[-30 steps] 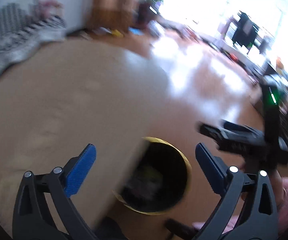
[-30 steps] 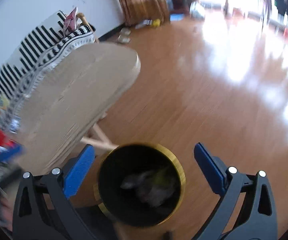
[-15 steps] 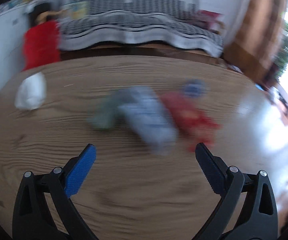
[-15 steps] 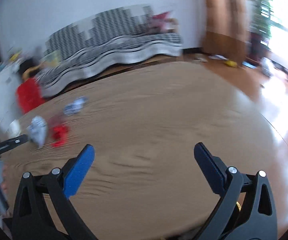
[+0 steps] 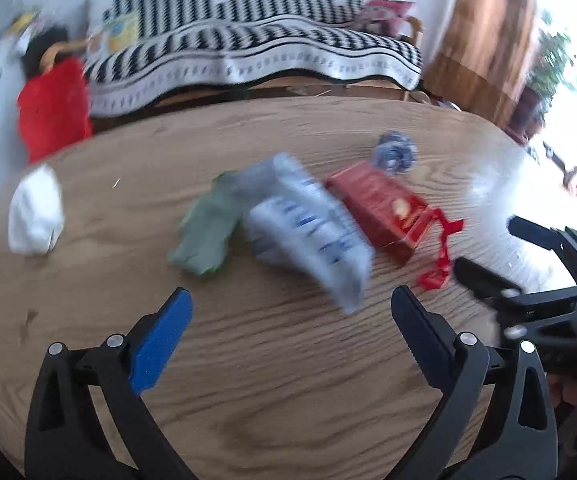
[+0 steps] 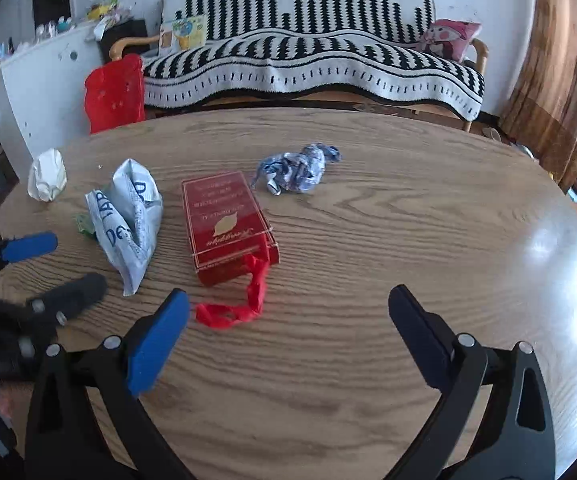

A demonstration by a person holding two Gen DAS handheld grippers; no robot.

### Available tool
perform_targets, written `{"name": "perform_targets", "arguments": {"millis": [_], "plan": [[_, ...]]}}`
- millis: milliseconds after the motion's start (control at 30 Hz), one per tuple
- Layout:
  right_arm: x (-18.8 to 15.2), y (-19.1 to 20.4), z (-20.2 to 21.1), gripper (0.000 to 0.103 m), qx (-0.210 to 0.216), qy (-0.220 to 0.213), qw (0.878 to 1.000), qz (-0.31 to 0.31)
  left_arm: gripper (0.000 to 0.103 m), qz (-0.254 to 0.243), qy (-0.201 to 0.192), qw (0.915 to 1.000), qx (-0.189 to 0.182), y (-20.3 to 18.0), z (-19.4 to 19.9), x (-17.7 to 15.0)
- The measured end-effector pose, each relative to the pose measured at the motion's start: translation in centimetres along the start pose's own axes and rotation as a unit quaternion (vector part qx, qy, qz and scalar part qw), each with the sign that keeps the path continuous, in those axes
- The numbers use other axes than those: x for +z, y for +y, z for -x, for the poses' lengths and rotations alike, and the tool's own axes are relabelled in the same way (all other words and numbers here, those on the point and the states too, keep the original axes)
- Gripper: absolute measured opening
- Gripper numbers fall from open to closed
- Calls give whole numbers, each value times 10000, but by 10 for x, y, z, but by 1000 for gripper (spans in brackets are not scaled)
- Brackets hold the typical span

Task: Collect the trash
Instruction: 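Grasp the white-blue printed bag with the left tool while the right tool grasps the red plastic piece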

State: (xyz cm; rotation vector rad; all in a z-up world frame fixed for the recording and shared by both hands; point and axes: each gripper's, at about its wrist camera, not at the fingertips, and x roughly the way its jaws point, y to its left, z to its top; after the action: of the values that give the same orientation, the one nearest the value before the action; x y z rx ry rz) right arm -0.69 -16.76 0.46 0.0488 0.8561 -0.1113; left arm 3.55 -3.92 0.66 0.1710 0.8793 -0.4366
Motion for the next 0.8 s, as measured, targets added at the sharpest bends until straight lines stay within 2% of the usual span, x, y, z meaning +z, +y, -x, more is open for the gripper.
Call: {"name": "perform_targets", "arguments": {"millis": [67, 167, 233, 267, 300, 333, 367, 400, 433, 500, 600, 800], "plan": [[7, 0, -10, 86, -144, 101, 9998, 105, 97, -17, 32, 9998, 207, -5, -11, 8], [12, -8, -26, 79, 71, 350, 9994, -25, 97, 121, 93, 9998, 106, -4, -19, 14], [14, -10, -38, 68, 242, 527, 9983, -91, 97, 96, 197, 9996, 156, -4, -30, 15], [15, -8, -42, 66, 249, 535, 9982, -47, 97, 99, 239, 9995, 162, -3, -33, 15], [15, -6, -43, 61, 211, 503, 9985, 33, 96, 127, 280, 9994, 129, -2, -39, 16], [16, -3, -43, 57, 178, 467, 9987, 118, 93, 162, 315, 9993, 74, 1, -45, 17], [16, 0, -43, 51, 221, 406, 9988, 188, 77, 183, 382, 9991, 45, 2, -52, 19], [15, 2, -42, 44, 252, 376, 9987, 222, 73, 135, 374, 9991, 120, 2, -57, 22], [14, 4, -42, 31, 284, 354, 9986, 265, 68, 3, 290, 9992, 275, -1, -58, 23], [11, 11, -39, 19, 304, 289, 9984, 380, 66, 44, 265, 9996, 129, -2, -60, 24], [4, 9, -35, 16, 340, 218, 9986, 329, 62, 120, 250, 9995, -116, -4, -54, 24], [-1, -19, -13, 12, 453, -84, 9988, -184, 61, 165, 15, 9998, -133, -6, -37, 26]]}}
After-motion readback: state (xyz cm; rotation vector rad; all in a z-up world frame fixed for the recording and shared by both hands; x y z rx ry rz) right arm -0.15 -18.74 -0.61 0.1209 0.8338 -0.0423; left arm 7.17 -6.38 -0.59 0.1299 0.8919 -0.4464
